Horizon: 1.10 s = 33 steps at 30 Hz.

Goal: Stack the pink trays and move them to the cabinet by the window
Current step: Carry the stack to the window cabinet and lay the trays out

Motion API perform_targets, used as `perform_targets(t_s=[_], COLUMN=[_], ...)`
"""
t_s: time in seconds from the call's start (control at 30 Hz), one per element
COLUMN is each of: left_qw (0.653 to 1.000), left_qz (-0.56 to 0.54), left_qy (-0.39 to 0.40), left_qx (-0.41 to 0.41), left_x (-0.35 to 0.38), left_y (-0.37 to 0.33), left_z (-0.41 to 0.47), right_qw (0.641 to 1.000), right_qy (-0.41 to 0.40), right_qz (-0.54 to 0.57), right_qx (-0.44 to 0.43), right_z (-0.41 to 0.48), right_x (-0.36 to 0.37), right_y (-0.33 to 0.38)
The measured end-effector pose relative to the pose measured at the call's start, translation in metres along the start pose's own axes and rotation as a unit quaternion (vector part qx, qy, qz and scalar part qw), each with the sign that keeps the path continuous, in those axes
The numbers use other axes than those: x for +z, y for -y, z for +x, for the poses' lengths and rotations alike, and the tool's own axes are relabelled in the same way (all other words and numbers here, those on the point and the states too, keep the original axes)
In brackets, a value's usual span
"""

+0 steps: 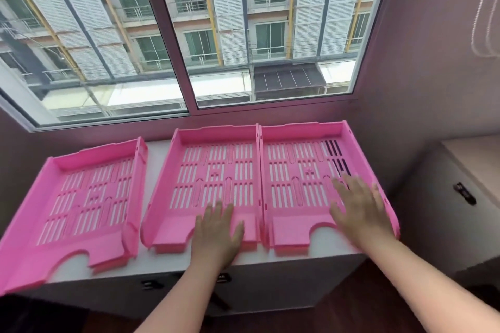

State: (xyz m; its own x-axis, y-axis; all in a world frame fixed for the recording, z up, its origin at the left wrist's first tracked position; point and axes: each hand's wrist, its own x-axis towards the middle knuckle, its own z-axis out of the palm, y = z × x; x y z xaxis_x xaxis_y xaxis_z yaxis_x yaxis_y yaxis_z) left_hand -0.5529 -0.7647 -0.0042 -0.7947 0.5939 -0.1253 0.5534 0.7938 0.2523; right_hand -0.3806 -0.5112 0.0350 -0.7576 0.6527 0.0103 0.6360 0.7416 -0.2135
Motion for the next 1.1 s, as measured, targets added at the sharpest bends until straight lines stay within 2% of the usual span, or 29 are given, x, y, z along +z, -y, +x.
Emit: perform_targets(t_s=[0.03, 0.1, 0.17, 0.4, 0.73, 0.87, 0.93, 1.1], left_qw=[1.000, 1.000, 0.999, 0.997, 0.998, 0.999, 1.000, 0.995], left_qz=[0.008, 0.014, 0.027, 0.048, 0.037, 0.026, 0.010, 0.016], left_qy=[-0.003, -0.011, -0.017, -0.022, -0.024, 0.016, 0.007, -0.098], left_qx=[0.001, -0.002, -0.007, -0.051, -0.048, -0.029, -0.015, -0.012], left_x=[0.003, 0.007, 0.009, 0.011, 0.006, -0.008, -0.026, -0.091], left_y=[0.002, 0.001, 0.001, 0.010, 0.024, 0.023, 0.024, 0.060], left_z=[-0.002, -0.003, -0.003, 0.010, 0.047, 0.052, 0.054, 0.056], right_qw=[0.998, 0.990, 0.987, 0.987, 0.990, 0.984, 0.984, 0.994], right_qy=[0.046, 0.128, 0.153, 0.135, 0.116, 0.164, 0.174, 0.053], right_qz=[-0.015, -0.031, -0.030, -0.039, -0.039, -0.034, -0.007, 0.065], right_qx=[-0.034, -0.048, -0.045, -0.080, -0.074, -0.058, -0.044, -0.074], right_z=[-0.006, -0.014, -0.016, 0.017, 0.051, 0.058, 0.063, 0.081], right_x=[0.009, 0.029, 0.041, 0.049, 0.060, 0.051, 0.036, -0.004], right_y=[0.010, 0.022, 0.025, 0.034, 0.045, 0.051, 0.062, 0.129])
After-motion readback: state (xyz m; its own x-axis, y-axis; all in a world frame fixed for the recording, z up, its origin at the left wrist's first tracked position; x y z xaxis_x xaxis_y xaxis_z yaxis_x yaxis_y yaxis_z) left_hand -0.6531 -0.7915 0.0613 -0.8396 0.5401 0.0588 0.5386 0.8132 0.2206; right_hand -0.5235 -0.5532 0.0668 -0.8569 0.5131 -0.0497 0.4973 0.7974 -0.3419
